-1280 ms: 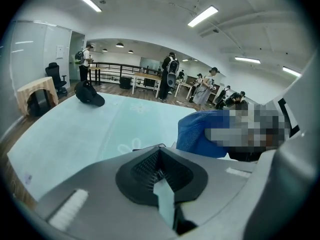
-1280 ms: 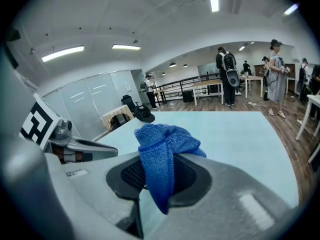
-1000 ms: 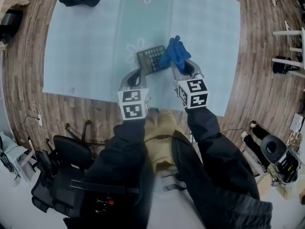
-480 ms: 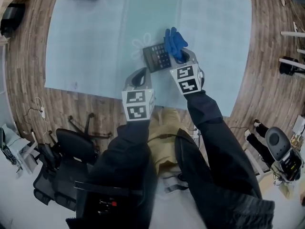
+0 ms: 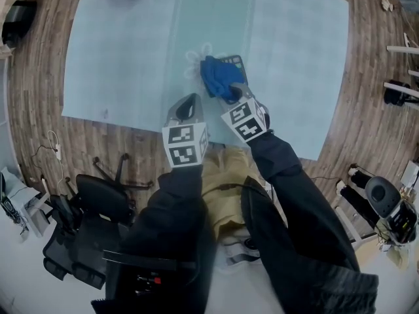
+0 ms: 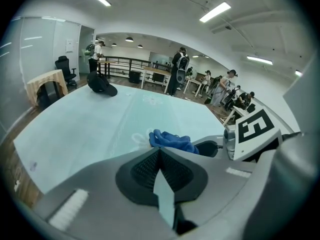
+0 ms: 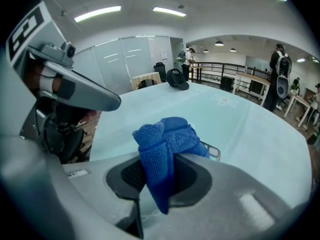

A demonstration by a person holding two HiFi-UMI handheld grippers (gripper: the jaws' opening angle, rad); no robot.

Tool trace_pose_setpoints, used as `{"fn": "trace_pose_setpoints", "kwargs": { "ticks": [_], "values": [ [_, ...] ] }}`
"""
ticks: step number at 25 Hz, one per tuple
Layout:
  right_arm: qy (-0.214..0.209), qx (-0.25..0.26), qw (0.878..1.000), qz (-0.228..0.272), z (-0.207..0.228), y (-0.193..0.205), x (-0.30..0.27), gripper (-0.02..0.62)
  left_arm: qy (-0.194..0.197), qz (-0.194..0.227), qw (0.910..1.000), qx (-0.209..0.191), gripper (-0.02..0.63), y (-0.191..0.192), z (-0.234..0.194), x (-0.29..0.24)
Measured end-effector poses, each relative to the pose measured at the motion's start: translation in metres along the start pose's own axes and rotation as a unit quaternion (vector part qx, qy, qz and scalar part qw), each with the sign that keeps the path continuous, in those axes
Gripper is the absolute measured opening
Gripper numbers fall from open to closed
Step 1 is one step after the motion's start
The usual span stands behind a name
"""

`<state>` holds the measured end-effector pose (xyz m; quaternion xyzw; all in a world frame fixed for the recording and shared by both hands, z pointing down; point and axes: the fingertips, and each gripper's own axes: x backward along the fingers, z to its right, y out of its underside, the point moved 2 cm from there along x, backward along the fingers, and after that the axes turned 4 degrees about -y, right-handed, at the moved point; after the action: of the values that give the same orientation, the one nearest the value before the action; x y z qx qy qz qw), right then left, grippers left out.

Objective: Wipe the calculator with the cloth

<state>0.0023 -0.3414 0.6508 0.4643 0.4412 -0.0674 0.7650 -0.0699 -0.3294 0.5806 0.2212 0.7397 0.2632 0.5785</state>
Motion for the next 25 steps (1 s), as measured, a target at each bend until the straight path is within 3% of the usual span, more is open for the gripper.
{"fn": "trace_pose_setpoints", "kwargs": {
  "ticks": [7, 12, 19, 25],
  "values": [
    [-0.038, -0.017, 0.998, 0.049, -0.027, -0.022, 0.023, 0.089, -0.002, 0.012, 0.9999, 0.005, 0.000, -0.005, -0.006, 0.007],
    [-0.030, -0.022, 0.995, 0.090, -0.016, -0.037, 0.058, 0.090, -0.004, 0.016, 0.9998, 0.006, 0.000, -0.006, -0.008, 0.010],
    [0.052, -0.015, 0.990, 0.127, 0.048, -0.060, 0.095, 0.091, -0.003, 0.017, 0.9998, 0.007, 0.000, -0.006, -0.011, 0.012],
    [0.148, 0.038, 0.986, 0.074, 0.097, -0.047, 0.082, 0.091, -0.008, 0.013, 0.9999, 0.009, 0.000, 0.000, -0.012, 0.012]
  ]
}}
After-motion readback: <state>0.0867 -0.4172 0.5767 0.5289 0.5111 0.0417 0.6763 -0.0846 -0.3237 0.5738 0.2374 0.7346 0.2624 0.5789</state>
